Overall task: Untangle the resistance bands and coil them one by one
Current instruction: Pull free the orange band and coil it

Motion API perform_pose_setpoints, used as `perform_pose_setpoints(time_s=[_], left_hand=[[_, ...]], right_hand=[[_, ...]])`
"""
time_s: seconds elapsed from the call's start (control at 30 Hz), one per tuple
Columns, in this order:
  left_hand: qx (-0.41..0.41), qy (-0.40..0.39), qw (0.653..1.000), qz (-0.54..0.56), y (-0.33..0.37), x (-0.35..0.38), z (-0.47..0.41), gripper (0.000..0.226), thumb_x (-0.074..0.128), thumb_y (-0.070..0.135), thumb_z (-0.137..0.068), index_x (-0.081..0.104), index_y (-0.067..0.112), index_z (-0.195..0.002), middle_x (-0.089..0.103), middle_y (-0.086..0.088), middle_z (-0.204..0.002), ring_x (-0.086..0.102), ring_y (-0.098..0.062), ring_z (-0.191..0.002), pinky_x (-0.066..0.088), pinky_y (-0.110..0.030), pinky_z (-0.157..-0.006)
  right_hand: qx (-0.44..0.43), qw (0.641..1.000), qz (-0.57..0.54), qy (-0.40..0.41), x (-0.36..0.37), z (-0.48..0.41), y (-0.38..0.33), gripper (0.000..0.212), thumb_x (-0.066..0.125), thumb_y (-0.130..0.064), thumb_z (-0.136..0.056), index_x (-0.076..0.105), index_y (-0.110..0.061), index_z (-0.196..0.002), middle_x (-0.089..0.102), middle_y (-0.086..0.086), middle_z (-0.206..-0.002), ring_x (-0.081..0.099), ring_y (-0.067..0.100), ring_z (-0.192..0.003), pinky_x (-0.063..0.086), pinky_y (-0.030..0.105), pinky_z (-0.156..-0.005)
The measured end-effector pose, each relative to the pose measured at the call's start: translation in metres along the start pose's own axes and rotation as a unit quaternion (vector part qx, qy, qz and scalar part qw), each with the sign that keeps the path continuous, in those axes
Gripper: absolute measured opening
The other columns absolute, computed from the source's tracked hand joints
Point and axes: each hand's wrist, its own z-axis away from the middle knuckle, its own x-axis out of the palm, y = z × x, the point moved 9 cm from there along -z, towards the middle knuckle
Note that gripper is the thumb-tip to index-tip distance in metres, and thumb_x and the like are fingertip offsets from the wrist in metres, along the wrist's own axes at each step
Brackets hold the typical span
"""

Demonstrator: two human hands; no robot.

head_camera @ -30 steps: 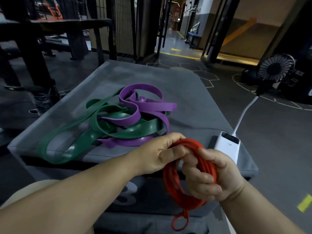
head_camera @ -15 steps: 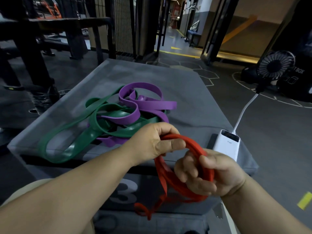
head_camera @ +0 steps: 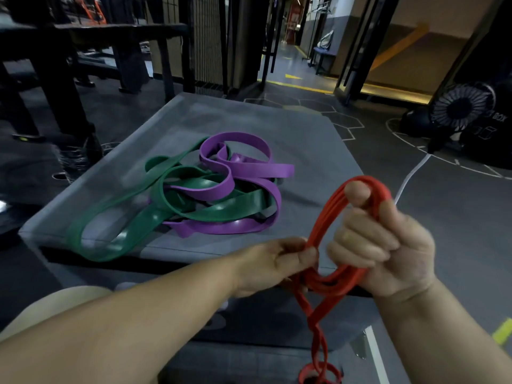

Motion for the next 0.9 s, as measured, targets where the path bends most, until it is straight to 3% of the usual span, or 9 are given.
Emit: perform_pose_setpoints(time_s=[0.13,0.3,0.4,0.5,0.57,0.67,0.73,0.8,0.9], left_hand=[[-0.032,-0.065,0.996,-0.053,-0.010,0.008,0.001,0.018,0.064,0.011,-0.091,0.054,0.025,-0.087,0.060,0.018,-0.071,0.054,0.003,-0.070,0.044,-0.015,-0.072],[-0.061,0.051,0.989,-0.123,-0.020,-0.022,-0.006,0.020,0.060,0.011,-0.093,0.052,0.023,-0.079,0.053,0.014,-0.063,0.049,-0.003,-0.061,0.041,-0.017,-0.062],[-0.049,0.121,0.983,-0.126,-0.017,-0.036,-0.008,0.018,0.055,0.009,-0.096,0.050,0.018,-0.081,0.056,0.001,-0.074,0.054,-0.012,-0.070,0.045,-0.023,-0.067],[-0.076,0.197,0.974,0.084,-0.023,-0.044,-0.004,0.017,0.048,0.008,-0.099,0.049,0.014,-0.084,0.056,-0.004,-0.074,0.058,-0.016,-0.068,0.053,-0.030,-0.068],[-0.091,0.232,0.935,0.254,-0.026,-0.047,0.000,0.017,0.049,0.009,-0.099,0.051,0.014,-0.082,0.053,-0.002,-0.062,0.056,-0.015,-0.054,0.052,-0.034,-0.062],[-0.049,0.270,0.908,0.316,-0.016,-0.065,0.002,0.021,0.052,0.011,-0.097,0.046,0.017,-0.077,0.039,0.005,-0.052,0.034,-0.005,-0.037,0.035,-0.018,-0.040],[-0.029,0.264,0.939,0.220,-0.004,-0.079,0.004,0.020,0.055,0.015,-0.096,0.045,0.018,-0.079,0.034,0.006,-0.053,0.024,-0.003,-0.038,0.018,-0.015,-0.035],[-0.027,0.244,0.968,-0.041,0.006,-0.088,0.005,0.018,0.061,0.024,-0.093,0.050,0.016,-0.082,0.037,0.006,-0.057,0.028,-0.005,-0.043,0.021,-0.018,-0.039],[-0.020,0.213,0.923,-0.320,0.007,-0.081,0.004,0.022,0.067,0.035,-0.087,0.051,0.020,-0.084,0.047,0.009,-0.064,0.041,-0.006,-0.052,0.037,-0.025,-0.053]], right_hand=[[-0.042,0.997,-0.015,0.057,-0.013,0.003,-0.027,0.017,0.052,-0.018,-0.099,0.049,-0.005,-0.110,0.038,-0.005,-0.058,0.034,0.008,-0.048,0.031,0.022,-0.052],[-0.071,0.994,-0.018,0.083,-0.022,0.008,-0.045,0.017,0.051,-0.023,-0.099,0.052,-0.008,-0.105,0.038,-0.007,-0.058,0.035,0.007,-0.048,0.031,0.021,-0.053],[-0.087,0.992,-0.026,0.090,-0.026,0.011,-0.053,0.018,0.052,-0.025,-0.099,0.054,-0.008,-0.103,0.038,-0.007,-0.058,0.034,0.007,-0.048,0.033,0.021,-0.053],[-0.105,0.990,-0.050,0.081,-0.026,0.013,-0.060,0.017,0.053,-0.026,-0.098,0.052,-0.010,-0.100,0.039,-0.007,-0.058,0.035,0.007,-0.048,0.034,0.021,-0.052],[-0.112,0.988,-0.068,0.080,-0.028,0.014,-0.062,0.019,0.053,-0.029,-0.098,0.052,-0.010,-0.098,0.039,-0.007,-0.057,0.035,0.007,-0.047,0.034,0.021,-0.052],[-0.122,0.984,-0.099,0.082,-0.033,0.016,-0.065,0.020,0.051,-0.031,-0.099,0.051,-0.011,-0.096,0.039,-0.007,-0.056,0.035,0.007,-0.046,0.033,0.021,-0.052],[-0.130,0.981,-0.122,0.079,-0.036,0.019,-0.068,0.021,0.051,-0.032,-0.099,0.051,-0.011,-0.095,0.040,-0.007,-0.055,0.036,0.008,-0.046,0.033,0.022,-0.052],[-0.139,0.976,-0.143,0.082,-0.040,0.021,-0.072,0.021,0.051,-0.031,-0.099,0.051,-0.010,-0.095,0.040,-0.005,-0.055,0.036,0.009,-0.046,0.032,0.023,-0.053],[-0.155,0.970,-0.160,0.094,-0.047,0.023,-0.077,0.022,0.053,-0.029,-0.098,0.053,-0.008,-0.092,0.045,0.007,-0.051,0.036,0.009,-0.046,0.032,0.023,-0.053]])
